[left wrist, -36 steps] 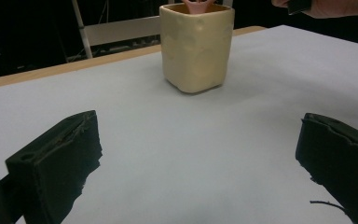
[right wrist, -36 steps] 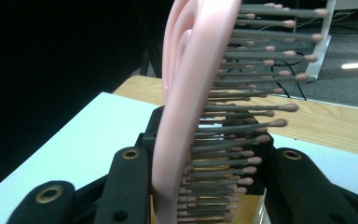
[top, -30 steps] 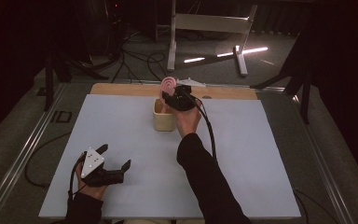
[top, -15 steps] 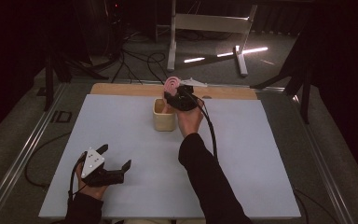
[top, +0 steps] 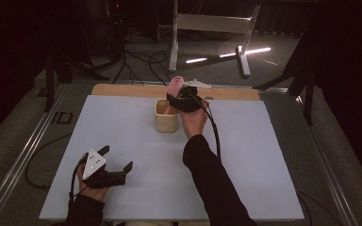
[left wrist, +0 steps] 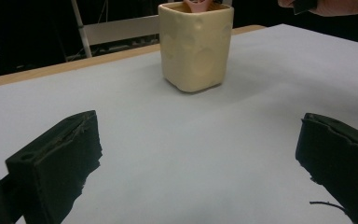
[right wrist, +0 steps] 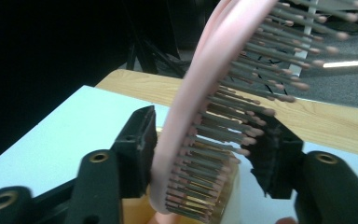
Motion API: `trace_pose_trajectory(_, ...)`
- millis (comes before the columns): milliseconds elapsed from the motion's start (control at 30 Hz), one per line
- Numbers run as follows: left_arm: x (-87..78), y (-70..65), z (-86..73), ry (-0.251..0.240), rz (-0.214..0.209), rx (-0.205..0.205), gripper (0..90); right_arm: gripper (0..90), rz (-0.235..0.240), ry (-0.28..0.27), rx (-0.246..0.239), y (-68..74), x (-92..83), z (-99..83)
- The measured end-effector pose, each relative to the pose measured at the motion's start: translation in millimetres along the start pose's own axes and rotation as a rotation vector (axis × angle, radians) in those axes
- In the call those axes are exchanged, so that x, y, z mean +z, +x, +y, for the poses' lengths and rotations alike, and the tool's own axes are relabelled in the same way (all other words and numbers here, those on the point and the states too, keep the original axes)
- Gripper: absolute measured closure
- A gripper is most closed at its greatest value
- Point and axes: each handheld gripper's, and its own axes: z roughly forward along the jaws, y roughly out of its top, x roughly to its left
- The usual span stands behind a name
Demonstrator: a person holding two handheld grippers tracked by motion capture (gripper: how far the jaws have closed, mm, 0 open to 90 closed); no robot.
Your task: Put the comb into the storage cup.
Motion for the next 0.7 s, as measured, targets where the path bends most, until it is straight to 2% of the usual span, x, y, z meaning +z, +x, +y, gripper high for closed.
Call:
trace_pose_trajectory(200,0.2,-0.3,0.0,0.001,0.0,0.0,0.6,35.1,-0.005,0.004,0.004,-2.6,-1.6,-0.2)
trace_pose_trajectory(333,0.8,-0.5,-0.1,0.002,-0.002,0.003,0.6,22.7,-0.001,0.023,-0.004,-3.1,-1.1,-1.3)
trace_pose_trajectory(433,1.4,-0.8,-0.1,0.005,-0.003,0.005,0.6,16.3,-0.015,0.035,-0.025,-1.1,-1.0,-2.7)
trace_pose_trajectory(700,2.2,-0.8,-0.2,0.006,-0.005,0.005,0.6,12.3,0.004,0.034,-0.055,0.9,-3.3,-2.8)
